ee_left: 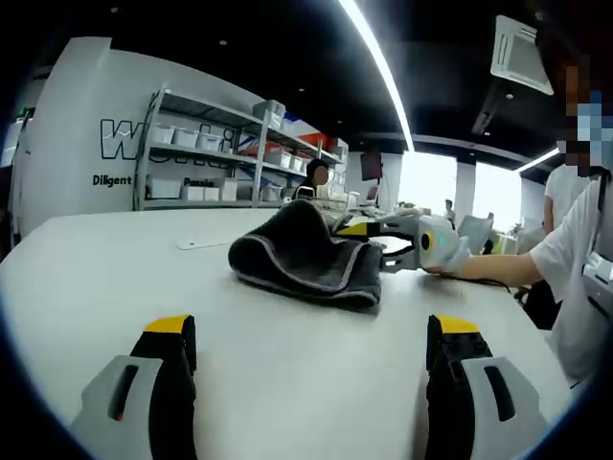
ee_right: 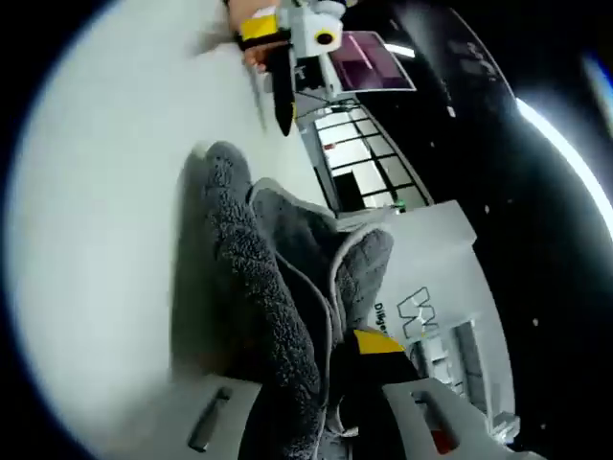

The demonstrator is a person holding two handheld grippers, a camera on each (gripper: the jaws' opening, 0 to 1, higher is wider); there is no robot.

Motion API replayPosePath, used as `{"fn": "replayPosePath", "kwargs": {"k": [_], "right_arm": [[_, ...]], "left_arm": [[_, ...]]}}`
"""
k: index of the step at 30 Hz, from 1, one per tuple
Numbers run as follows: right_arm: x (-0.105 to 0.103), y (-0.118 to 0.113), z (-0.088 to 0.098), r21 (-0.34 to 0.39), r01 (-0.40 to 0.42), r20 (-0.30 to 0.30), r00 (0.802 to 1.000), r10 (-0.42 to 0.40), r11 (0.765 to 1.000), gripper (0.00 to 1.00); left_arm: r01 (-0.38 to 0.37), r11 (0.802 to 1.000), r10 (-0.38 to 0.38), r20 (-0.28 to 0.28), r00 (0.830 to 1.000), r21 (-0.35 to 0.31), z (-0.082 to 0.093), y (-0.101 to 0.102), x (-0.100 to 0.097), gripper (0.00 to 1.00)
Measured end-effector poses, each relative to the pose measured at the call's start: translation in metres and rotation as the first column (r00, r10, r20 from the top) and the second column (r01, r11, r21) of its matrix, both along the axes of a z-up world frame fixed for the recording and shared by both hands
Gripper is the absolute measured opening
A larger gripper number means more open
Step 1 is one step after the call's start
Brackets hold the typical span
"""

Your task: Open the folded towel by lifting each exposed corner and separating the folded layers until the towel lies flat within the target outline without major curled edges

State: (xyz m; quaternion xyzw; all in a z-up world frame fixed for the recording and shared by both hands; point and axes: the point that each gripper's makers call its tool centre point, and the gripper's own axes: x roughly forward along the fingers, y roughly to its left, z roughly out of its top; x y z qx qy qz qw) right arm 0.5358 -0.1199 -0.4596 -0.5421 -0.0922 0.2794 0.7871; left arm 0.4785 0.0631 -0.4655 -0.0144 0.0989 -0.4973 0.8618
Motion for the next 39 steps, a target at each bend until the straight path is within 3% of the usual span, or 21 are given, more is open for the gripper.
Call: {"fn": "replayPosePath", "kwargs": {"k": [3, 6, 9, 11, 14, 16, 18, 22, 24, 26, 30, 33, 35, 39], "right_arm": [[-0.004, 0.002, 0.000, 0.139, -0.022, -0.108, 0.993, 0.037, 0.990, 0.25], [-0.011, 0.005, 0.000, 0.284, -0.049, -0.237, 0.964, 0.120, 0.957, 0.28], [-0.015, 0.002, 0.001, 0.322, -0.068, -0.287, 0.944, 0.166, 0.944, 0.32], [-0.019, -0.002, -0.004, 0.358, -0.050, -0.368, 0.910, 0.191, 0.932, 0.36], [-0.024, -0.008, -0.009, 0.367, -0.053, -0.433, 0.874, 0.222, 0.929, 0.50], [-0.028, -0.014, -0.015, 0.389, -0.024, -0.507, 0.829, 0.236, 0.921, 0.62], [-0.033, -0.018, -0.013, 0.427, -0.009, -0.547, 0.793, 0.267, 0.904, 0.66], [-0.036, -0.036, 0.003, 0.518, 0.032, -0.568, 0.760, 0.316, 0.855, 0.66], [-0.035, -0.045, 0.012, 0.560, 0.051, -0.558, 0.761, 0.331, 0.827, 0.68], [-0.033, -0.058, 0.026, 0.620, 0.068, -0.530, 0.771, 0.353, 0.781, 0.67], [-0.027, -0.087, 0.055, 0.743, 0.106, -0.458, 0.800, 0.387, 0.660, 0.72], [-0.023, -0.106, 0.065, 0.791, 0.130, -0.426, 0.819, 0.385, 0.599, 0.77], [-0.020, -0.120, 0.065, 0.807, 0.153, -0.415, 0.834, 0.364, 0.570, 0.77], [-0.010, -0.140, 0.057, 0.812, 0.204, -0.429, 0.843, 0.323, 0.547, 0.77]], "left_arm": [[0.001, 1.000, -0.001, 0.000, 1.000, 0.000, 0.000, 0.000, 0.000, 0.99], [0.001, 1.000, -0.001, 0.000, 1.000, -0.001, 0.000, 0.000, 0.001, 0.99], [0.001, 1.000, -0.001, -0.001, 1.000, -0.002, 0.000, 0.001, 0.001, 0.99], [0.001, 1.000, -0.001, -0.001, 1.000, -0.003, 0.000, 0.000, 0.000, 0.99], [0.002, 1.000, -0.002, -0.001, 1.000, -0.004, 0.000, 0.000, 0.000, 0.99], [0.002, 1.000, -0.002, -0.002, 1.000, -0.006, 0.001, 0.000, 0.000, 0.99], [0.001, 1.000, -0.001, -0.003, 1.000, -0.008, 0.001, 0.000, -0.001, 0.99], [0.001, 1.000, -0.001, -0.004, 1.000, -0.008, 0.001, 0.000, -0.001, 0.99], [0.001, 1.000, -0.001, -0.003, 1.000, -0.008, 0.001, 0.000, -0.001, 0.99], [0.002, 1.000, -0.002, -0.003, 1.000, -0.008, 0.001, 0.000, -0.001, 0.99], [0.002, 1.000, -0.002, -0.004, 1.000, -0.009, 0.001, 0.000, -0.001, 0.99], [0.002, 1.000, -0.002, -0.003, 1.000, -0.007, 0.000, 0.000, -0.001, 0.99], [0.002, 1.000, -0.002, -0.003, 1.000, -0.007, 0.000, 0.000, -0.001, 0.99], [0.002, 1.000, -0.002, -0.003, 1.000, -0.005, 0.000, -0.001, -0.002, 0.99]]}}
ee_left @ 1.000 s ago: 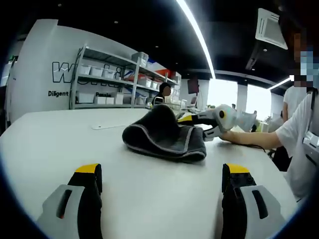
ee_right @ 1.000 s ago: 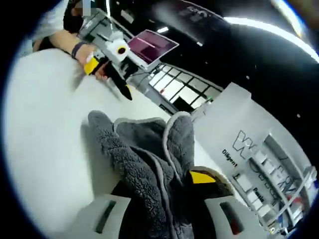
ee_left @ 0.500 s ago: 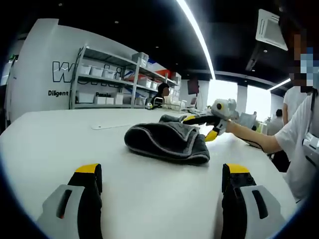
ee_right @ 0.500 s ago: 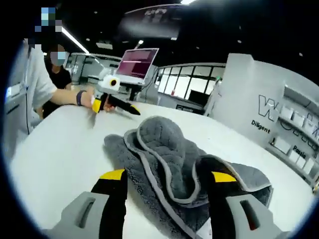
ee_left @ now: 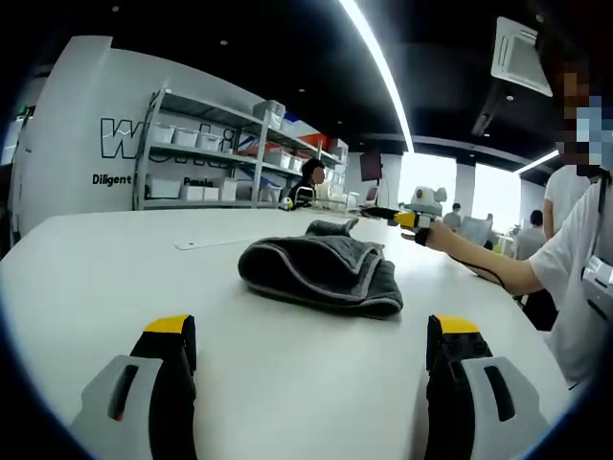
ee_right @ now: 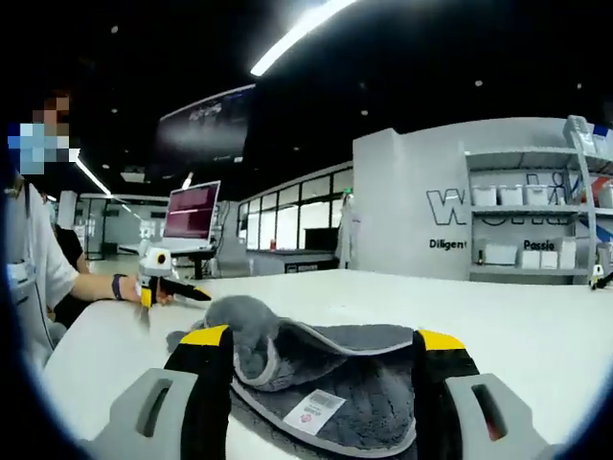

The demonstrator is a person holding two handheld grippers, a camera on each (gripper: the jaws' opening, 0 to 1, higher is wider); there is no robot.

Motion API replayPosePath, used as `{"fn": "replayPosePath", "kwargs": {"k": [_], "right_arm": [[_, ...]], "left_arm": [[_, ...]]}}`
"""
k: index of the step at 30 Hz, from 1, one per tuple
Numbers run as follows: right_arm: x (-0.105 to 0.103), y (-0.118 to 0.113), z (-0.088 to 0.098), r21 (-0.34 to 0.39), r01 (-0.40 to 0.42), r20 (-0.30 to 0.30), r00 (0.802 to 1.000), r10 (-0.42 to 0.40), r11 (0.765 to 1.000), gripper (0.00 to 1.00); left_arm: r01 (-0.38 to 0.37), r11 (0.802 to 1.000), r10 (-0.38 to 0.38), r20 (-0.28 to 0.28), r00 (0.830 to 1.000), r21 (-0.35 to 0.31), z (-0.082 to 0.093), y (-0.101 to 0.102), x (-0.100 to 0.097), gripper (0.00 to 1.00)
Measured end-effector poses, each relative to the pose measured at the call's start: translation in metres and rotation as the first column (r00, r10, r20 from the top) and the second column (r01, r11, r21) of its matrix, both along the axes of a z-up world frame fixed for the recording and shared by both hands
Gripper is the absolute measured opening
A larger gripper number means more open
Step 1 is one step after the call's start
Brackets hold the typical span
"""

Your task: Open the folded towel by lifting each exposed corner and separating the folded layers until the towel lies flat within the target outline without major curled edges

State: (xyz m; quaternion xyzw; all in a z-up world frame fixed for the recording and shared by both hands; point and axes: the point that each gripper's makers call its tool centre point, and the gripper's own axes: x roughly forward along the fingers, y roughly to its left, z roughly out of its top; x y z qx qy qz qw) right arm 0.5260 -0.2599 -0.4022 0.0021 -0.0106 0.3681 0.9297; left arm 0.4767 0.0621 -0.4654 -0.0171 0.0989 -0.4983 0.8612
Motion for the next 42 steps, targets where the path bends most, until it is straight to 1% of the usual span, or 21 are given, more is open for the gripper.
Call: {"fn": "replayPosePath", "kwargs": {"k": [3, 11, 18, 25, 31, 35, 42], "right_arm": [[0.003, -0.004, -0.002, 0.024, 0.014, -0.009, 1.000, -0.014, 1.000, 0.79], [0.014, -0.016, -0.011, 0.008, 0.071, -0.027, 0.997, -0.070, 0.997, 0.80], [0.013, -0.013, -0.013, -0.006, 0.079, -0.024, 0.997, -0.080, 0.997, 0.81], [0.017, -0.012, -0.020, -0.040, 0.091, -0.036, 0.995, -0.092, 0.995, 0.84], [0.016, -0.011, -0.021, -0.055, 0.096, -0.032, 0.995, -0.098, 0.994, 0.85], [0.020, -0.016, -0.021, -0.060, 0.112, -0.034, 0.993, -0.114, 0.992, 0.88], [0.023, -0.018, -0.026, -0.096, 0.135, -0.033, 0.990, -0.139, 0.986, 0.96]], "left_arm": [[-0.001, 1.000, 0.001, 0.000, 1.000, -0.001, 0.000, 0.000, 0.000, 0.99], [0.000, 1.000, 0.000, -0.001, 1.000, 0.000, 0.000, 0.000, 0.001, 0.99], [-0.001, 1.000, 0.001, -0.001, 1.000, 0.000, 0.000, 0.000, 0.001, 0.99], [-0.002, 1.000, 0.002, -0.001, 1.000, 0.001, 0.000, 0.000, 0.001, 0.99], [-0.002, 1.000, 0.002, -0.002, 1.000, -0.001, 0.000, 0.000, 0.002, 0.99], [-0.002, 1.000, 0.002, -0.001, 1.000, 0.000, 0.000, 0.001, 0.002, 0.99], [-0.002, 1.000, 0.002, -0.002, 1.000, 0.001, 0.000, 0.001, 0.001, 0.99]]}}
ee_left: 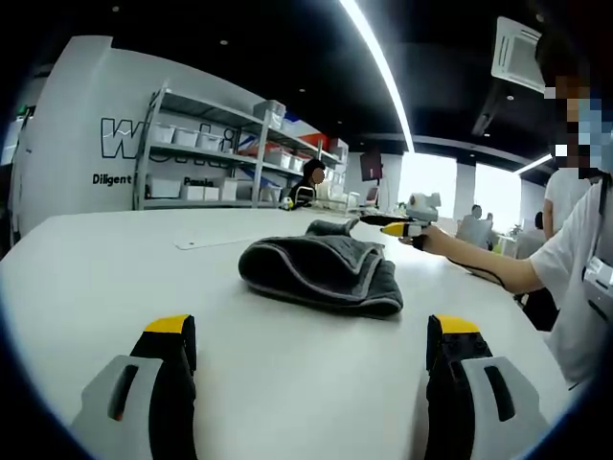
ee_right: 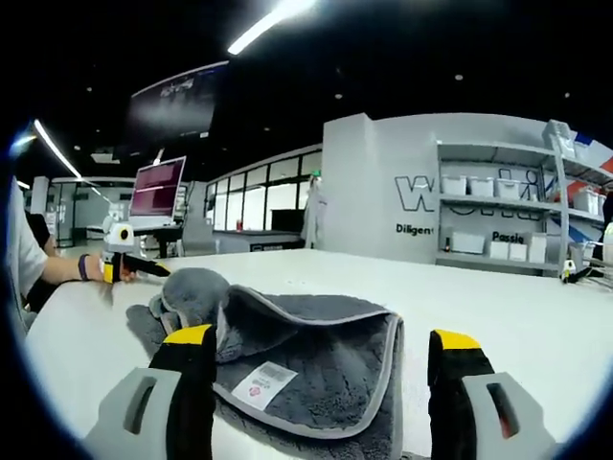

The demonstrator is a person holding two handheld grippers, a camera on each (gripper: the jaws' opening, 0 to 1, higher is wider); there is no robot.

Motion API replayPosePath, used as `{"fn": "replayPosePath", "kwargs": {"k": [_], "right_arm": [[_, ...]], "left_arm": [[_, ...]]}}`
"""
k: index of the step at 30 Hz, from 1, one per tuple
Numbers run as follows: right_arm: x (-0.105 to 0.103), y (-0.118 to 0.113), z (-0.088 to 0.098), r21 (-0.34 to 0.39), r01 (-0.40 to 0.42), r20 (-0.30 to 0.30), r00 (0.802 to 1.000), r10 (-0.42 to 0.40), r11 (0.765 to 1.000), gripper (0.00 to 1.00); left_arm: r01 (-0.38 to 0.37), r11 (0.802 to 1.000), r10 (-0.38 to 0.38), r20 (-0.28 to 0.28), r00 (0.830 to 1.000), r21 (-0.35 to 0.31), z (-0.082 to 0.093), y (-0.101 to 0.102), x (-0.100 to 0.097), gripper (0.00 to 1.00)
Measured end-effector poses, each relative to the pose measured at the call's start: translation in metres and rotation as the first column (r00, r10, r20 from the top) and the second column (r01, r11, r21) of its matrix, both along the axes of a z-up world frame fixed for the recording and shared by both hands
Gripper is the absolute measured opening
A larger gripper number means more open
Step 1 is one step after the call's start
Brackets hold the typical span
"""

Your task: Open the folded towel by lifting each exposed corner and separating the folded layers until the towel lies flat within the target outline without major curled edges

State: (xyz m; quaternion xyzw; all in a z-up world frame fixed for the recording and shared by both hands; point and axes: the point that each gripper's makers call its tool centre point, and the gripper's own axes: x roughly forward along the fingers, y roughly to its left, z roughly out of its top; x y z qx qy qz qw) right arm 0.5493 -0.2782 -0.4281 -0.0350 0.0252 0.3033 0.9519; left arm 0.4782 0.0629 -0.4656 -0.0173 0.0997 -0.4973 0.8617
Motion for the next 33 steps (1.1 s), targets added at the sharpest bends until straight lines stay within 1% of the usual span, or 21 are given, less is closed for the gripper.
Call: {"fn": "replayPosePath", "kwargs": {"k": [3, 8, 13, 26, 28, 33], "right_arm": [[0.001, -0.001, -0.002, -0.017, 0.007, -0.001, 1.000, -0.007, 1.000, 0.99], [0.002, 0.000, -0.005, -0.032, 0.011, -0.011, 1.000, -0.011, 0.999, 0.99], [0.002, 0.002, -0.006, -0.053, 0.013, -0.008, 1.000, -0.014, 0.999, 0.99], [0.001, 0.025, -0.007, -0.131, -0.011, 0.013, 1.000, 0.012, 0.991, 0.99], [0.001, 0.029, -0.007, -0.140, -0.012, 0.016, 1.000, 0.014, 0.990, 0.98], [0.001, 0.036, -0.006, -0.160, -0.012, 0.033, 0.999, 0.018, 0.987, 0.92]], "left_arm": [[0.000, 1.000, 0.000, 0.000, 1.000, 0.000, 0.000, 0.000, 0.000, 0.99], [0.000, 1.000, 0.000, 0.000, 1.000, 0.000, 0.000, -0.001, -0.001, 0.99], [0.000, 1.000, 0.000, -0.001, 1.000, -0.001, 0.000, -0.001, 0.000, 0.99], [0.000, 1.000, 0.000, 0.000, 1.000, -0.001, 0.000, 0.000, 0.000, 0.99], [-0.001, 1.000, 0.001, 0.000, 1.000, -0.001, 0.000, 0.000, 0.000, 0.99], [0.000, 1.000, 0.000, 0.000, 1.000, 0.001, 0.000, 0.000, 0.000, 0.99]]}}
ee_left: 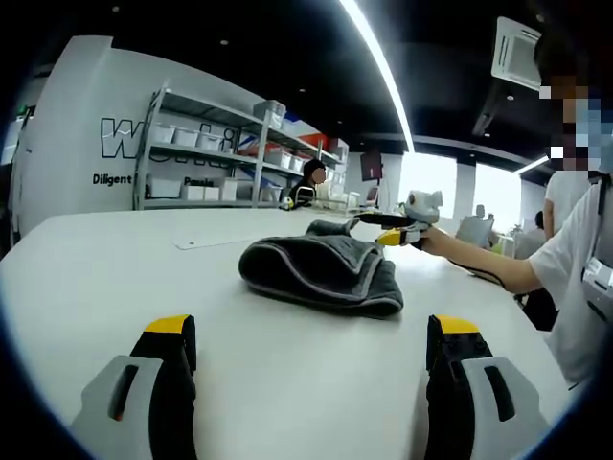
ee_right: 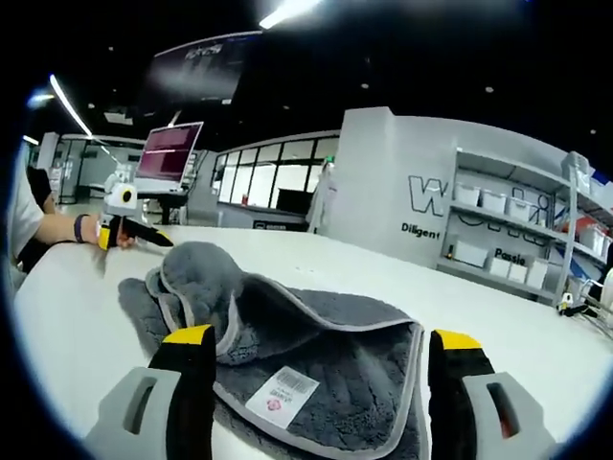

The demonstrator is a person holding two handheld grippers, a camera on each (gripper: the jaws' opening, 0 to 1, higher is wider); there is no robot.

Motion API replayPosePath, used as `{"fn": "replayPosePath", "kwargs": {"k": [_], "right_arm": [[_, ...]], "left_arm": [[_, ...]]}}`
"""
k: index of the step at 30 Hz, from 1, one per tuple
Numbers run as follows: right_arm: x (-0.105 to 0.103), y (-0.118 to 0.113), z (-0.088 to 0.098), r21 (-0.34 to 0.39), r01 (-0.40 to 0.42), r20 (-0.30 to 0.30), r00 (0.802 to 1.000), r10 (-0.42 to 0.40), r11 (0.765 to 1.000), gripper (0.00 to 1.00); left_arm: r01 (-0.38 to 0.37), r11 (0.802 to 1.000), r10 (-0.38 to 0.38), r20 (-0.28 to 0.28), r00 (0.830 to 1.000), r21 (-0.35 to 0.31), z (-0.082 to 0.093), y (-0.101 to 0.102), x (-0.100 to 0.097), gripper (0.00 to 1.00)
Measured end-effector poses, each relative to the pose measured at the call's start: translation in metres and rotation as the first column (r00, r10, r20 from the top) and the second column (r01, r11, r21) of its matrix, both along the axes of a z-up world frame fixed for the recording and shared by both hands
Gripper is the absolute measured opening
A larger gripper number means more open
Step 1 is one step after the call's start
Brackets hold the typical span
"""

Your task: Open the folded towel by lifting each exposed corner and separating the folded layers until the towel lies flat within the target outline without major curled edges

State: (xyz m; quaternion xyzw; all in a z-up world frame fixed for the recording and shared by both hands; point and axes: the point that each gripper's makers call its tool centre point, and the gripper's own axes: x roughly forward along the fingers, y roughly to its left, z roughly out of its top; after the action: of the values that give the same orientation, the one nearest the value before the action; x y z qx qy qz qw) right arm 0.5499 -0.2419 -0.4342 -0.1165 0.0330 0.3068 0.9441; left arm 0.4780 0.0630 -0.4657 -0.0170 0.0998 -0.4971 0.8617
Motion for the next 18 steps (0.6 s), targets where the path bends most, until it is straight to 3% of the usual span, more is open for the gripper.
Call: {"fn": "replayPosePath", "kwargs": {"k": [9, 18], "right_arm": [[0.000, 0.010, -0.002, -0.043, -0.005, 0.021, 1.000, 0.006, 0.999, 0.78], [0.002, 0.015, -0.001, -0.115, 0.029, 0.077, 0.997, -0.020, 0.993, 0.51]], "left_arm": [[0.000, 1.000, 0.000, 0.000, 1.000, -0.001, 0.000, 0.000, 0.000, 0.99], [-0.001, 1.000, 0.001, -0.001, 1.000, -0.001, 0.000, 0.000, 0.000, 0.99]]}}
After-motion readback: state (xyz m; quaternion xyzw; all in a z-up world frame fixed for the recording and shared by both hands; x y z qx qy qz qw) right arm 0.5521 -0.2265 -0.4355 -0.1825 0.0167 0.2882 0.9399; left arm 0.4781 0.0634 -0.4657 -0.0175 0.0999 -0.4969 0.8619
